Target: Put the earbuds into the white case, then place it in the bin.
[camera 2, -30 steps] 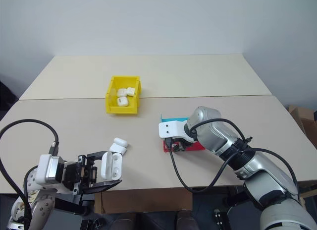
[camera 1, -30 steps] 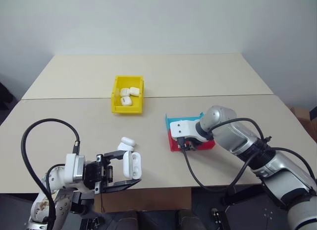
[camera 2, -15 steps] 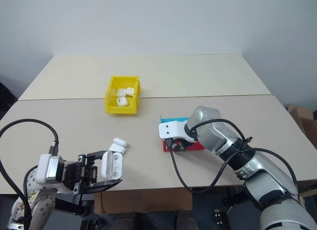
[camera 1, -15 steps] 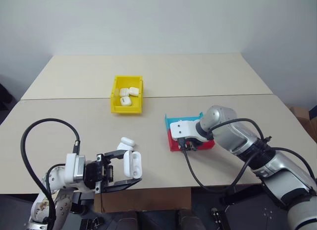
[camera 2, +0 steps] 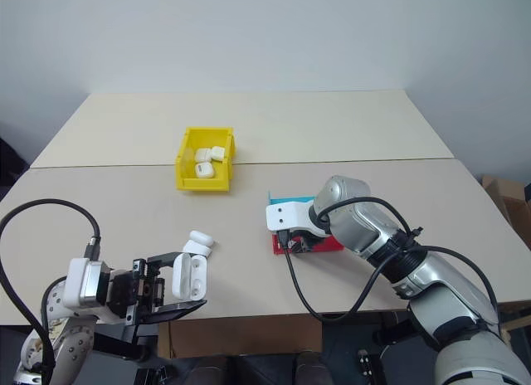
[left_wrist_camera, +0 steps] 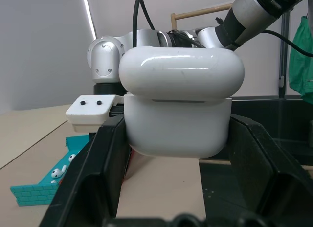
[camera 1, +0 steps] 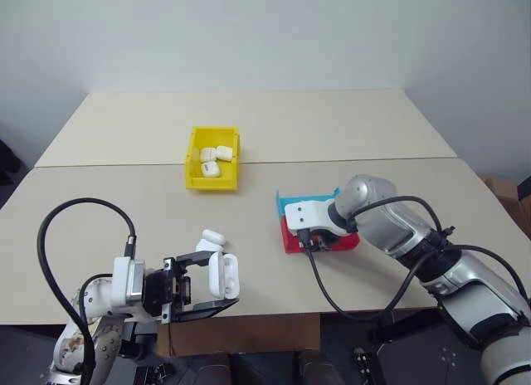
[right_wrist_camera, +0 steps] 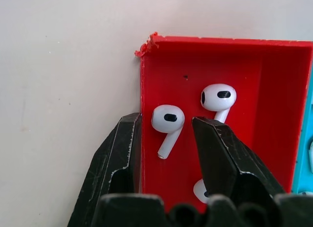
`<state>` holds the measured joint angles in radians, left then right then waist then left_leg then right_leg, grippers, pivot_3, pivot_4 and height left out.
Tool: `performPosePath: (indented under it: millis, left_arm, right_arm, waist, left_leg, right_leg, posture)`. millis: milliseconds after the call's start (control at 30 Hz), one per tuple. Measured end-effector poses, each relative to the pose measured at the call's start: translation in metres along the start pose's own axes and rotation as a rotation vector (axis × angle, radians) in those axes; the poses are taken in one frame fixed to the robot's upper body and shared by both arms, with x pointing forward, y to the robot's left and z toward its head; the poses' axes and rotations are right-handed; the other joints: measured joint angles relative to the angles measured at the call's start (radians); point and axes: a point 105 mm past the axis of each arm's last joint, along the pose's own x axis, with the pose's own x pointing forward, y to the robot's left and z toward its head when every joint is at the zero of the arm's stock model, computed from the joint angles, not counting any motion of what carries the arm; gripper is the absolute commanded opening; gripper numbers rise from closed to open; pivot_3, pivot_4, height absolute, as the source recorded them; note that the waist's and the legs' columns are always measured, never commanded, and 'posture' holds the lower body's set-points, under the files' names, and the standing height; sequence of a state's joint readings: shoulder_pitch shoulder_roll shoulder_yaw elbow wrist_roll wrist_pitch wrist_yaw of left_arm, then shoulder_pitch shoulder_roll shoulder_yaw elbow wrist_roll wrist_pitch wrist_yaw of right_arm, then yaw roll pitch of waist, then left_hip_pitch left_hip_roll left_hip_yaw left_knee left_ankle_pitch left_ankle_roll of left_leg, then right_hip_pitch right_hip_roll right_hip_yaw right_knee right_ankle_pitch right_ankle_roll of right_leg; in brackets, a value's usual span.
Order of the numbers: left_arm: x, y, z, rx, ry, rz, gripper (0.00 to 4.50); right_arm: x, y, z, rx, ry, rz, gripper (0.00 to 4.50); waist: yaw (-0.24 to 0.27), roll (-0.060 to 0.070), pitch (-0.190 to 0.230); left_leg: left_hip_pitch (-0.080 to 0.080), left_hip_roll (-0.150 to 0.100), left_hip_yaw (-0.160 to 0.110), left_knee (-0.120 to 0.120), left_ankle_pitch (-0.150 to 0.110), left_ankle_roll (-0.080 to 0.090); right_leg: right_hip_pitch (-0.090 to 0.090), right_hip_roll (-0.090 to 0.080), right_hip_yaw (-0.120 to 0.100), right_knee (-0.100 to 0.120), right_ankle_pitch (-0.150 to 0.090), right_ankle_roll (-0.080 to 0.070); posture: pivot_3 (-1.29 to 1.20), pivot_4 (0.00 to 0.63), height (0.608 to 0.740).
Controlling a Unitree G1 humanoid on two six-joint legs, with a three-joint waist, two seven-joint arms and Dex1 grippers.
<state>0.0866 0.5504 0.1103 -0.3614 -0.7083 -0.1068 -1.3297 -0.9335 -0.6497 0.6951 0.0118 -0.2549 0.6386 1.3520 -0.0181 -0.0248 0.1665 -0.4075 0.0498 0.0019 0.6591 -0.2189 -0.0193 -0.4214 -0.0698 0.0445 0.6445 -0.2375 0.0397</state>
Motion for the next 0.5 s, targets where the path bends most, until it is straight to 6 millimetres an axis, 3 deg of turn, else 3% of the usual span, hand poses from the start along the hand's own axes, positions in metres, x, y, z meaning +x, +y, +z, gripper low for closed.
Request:
performPosePath:
  millis: [67,167,500]
  left_arm:
    - [0.0011,-0.0004,0.0007,0.002,-0.002,-0.002,2.78]
    - [0.0027,-0.0007,0.0025,0.01,-0.005,-0.007,2.78]
    - [0.0028,-0.0007,0.0024,0.01,-0.004,-0.007,2.78]
  right_arm:
    - [0.0002,-0.0006,0.0008,0.0,-0.002,0.0,2.03]
    - [0.0008,-0.0004,0.0026,-0.004,-0.007,0.003,1.47]
    - [0.0007,-0.0004,0.0033,-0.014,-0.008,0.003,1.47]
  waist:
    - [0.0,0.0,0.0]
    - [0.0,0.0,0.0]
    - [0.0,0.0,0.0]
  left_leg:
    - [0.0,0.0,0.0,0.0,0.0,0.0]
    - [0.0,0.0,0.0,0.0,0.0,0.0]
    - [0.0,0.0,0.0,0.0,0.0,0.0]
  right_leg:
    - [0.0,0.0,0.0,0.0,0.0,0.0]
    - [0.0,0.0,0.0,0.0,0.0,0.0]
    - [0.0,0.0,0.0,0.0,0.0,0.0]
  posture:
    - [0.0,0.15,0.74]
    - [0.0,0.15,0.74]
    - [0.0,0.15,0.74]
